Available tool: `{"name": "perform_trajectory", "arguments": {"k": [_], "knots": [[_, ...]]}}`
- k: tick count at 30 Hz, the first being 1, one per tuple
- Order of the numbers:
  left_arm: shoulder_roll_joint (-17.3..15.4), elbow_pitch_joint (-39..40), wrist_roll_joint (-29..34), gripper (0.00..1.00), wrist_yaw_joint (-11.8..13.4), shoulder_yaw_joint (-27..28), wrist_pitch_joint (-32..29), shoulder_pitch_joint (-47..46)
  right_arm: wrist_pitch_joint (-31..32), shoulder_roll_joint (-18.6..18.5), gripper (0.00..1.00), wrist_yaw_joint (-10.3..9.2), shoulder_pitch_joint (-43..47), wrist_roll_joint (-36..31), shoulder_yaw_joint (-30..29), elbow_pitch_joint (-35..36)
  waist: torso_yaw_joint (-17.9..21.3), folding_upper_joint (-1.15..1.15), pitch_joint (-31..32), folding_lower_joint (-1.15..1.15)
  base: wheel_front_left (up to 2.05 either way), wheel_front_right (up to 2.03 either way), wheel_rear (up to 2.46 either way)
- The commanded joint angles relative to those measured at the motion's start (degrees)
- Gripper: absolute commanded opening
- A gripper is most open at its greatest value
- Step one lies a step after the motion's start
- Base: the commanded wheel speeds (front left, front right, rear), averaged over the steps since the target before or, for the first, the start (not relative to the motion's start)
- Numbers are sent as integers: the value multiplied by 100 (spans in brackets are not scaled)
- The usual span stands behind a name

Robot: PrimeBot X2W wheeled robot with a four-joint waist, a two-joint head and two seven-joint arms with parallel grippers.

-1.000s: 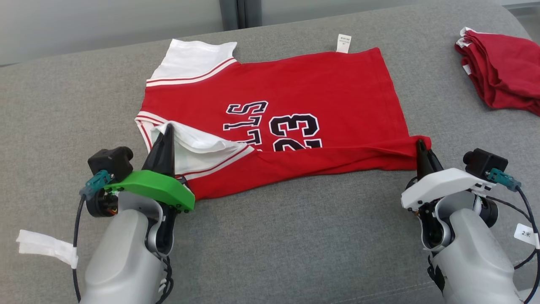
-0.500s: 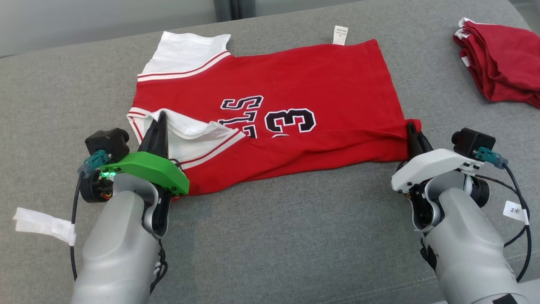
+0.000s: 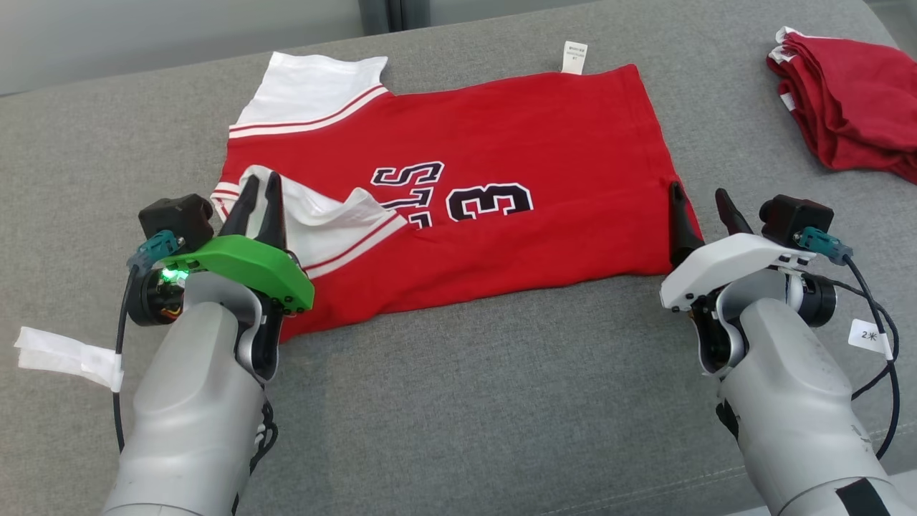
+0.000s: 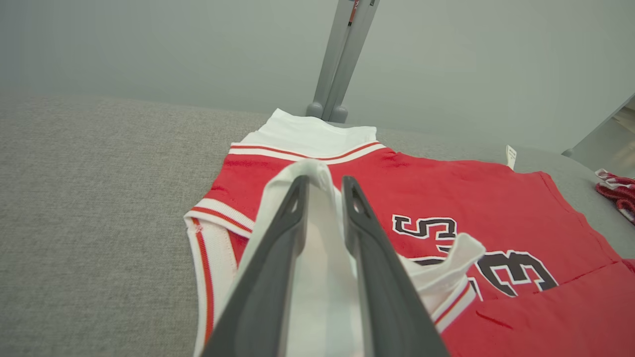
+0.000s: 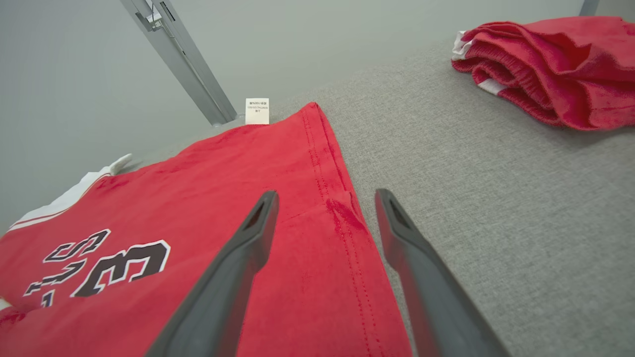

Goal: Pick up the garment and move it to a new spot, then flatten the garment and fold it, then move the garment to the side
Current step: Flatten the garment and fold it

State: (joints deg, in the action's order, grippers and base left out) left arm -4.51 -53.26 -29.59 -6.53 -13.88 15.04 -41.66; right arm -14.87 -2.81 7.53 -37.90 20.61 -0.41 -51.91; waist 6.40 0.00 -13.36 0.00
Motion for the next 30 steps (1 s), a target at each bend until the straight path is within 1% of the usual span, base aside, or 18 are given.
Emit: {"name": "perform_trajectory", "arguments": {"k": [1, 9, 15, 18, 23, 27, 30], "knots": [[-24, 55, 50, 100, 13, 79, 16, -57, -33, -16, 100, -8, -10, -169, -54, 68, -10, 0, 29, 0, 0, 0, 0], [-30, 312, 109, 100, -11, 268, 9, 266, -32, -15, 100, -9, 261, -797, -263, 338, -87, 0, 216, 0, 0, 0, 0], [-179, 234, 115, 100, -23, 254, -79, 549, 128, -26, 100, -9, 597, -1295, -450, 617, -182, 0, 437, 0, 0, 0, 0], [-284, 184, 74, 100, -25, 213, -375, 738, 315, -41, 100, -9, 830, -1453, -519, 802, -231, 0, 538, 0, 0, 0, 0], [-421, 300, -87, 100, -48, 171, -1062, 1122, 641, -39, 100, -9, 1178, -1539, -581, 1185, -270, 0, 620, 0, 0, 0, 0], [-442, 493, -286, 100, -35, 156, -1708, 1478, 897, -37, 100, -9, 1376, -1537, -617, 1504, -279, 0, 603, 0, 0, 0, 0], [-395, 679, -469, 100, 51, 212, -2125, 1654, 1064, -35, 100, -9, 1461, -1524, -636, 1718, -275, 0, 550, 0, 0, 0, 0]]}}
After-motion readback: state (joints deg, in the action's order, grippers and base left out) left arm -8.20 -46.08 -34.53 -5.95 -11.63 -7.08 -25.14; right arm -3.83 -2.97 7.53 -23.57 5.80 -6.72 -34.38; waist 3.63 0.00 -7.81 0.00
